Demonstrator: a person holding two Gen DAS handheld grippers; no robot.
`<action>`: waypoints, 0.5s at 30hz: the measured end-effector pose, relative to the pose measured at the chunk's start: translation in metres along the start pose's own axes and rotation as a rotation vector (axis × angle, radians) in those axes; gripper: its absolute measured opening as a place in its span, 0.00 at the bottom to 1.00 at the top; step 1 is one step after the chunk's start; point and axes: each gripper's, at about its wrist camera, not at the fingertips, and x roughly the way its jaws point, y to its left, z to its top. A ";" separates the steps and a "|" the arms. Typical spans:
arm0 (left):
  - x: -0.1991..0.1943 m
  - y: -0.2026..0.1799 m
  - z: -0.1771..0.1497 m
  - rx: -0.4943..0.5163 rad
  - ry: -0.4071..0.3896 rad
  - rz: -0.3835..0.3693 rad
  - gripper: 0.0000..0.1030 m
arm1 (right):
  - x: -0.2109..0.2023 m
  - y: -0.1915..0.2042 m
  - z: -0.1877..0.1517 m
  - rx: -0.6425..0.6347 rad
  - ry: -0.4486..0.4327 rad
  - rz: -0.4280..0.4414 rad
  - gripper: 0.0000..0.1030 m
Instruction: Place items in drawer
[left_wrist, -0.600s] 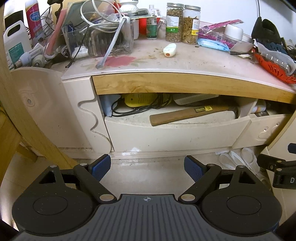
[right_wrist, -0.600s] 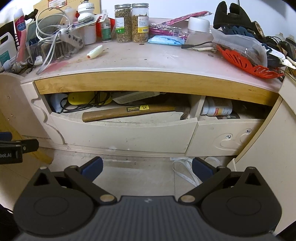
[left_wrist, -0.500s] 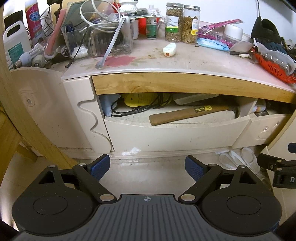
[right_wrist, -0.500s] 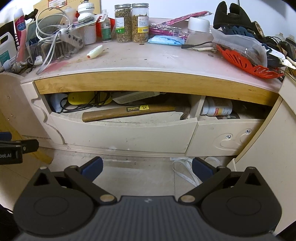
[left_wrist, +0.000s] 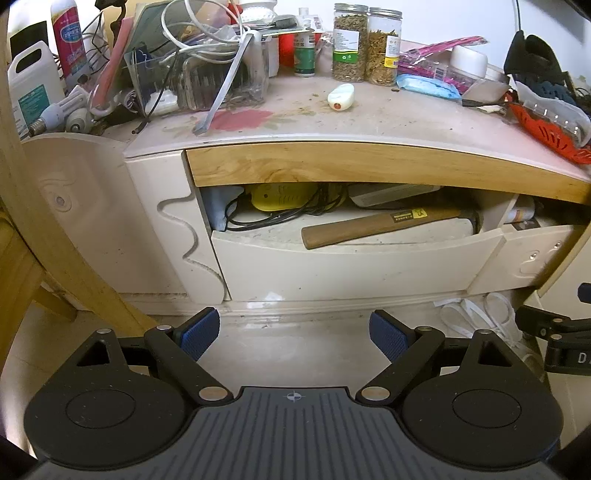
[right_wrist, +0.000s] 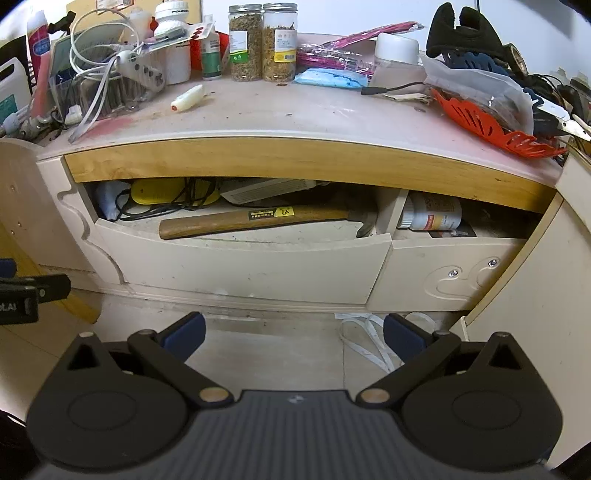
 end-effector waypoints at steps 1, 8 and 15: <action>0.001 0.000 0.000 -0.001 0.000 0.000 0.87 | 0.000 0.000 0.000 0.002 -0.001 0.000 1.00; 0.003 0.002 0.001 -0.007 0.003 0.000 0.87 | 0.001 -0.002 0.000 0.013 0.004 0.002 1.00; 0.006 0.004 0.004 -0.017 0.006 0.006 0.87 | 0.002 -0.003 0.000 0.013 0.002 -0.006 1.00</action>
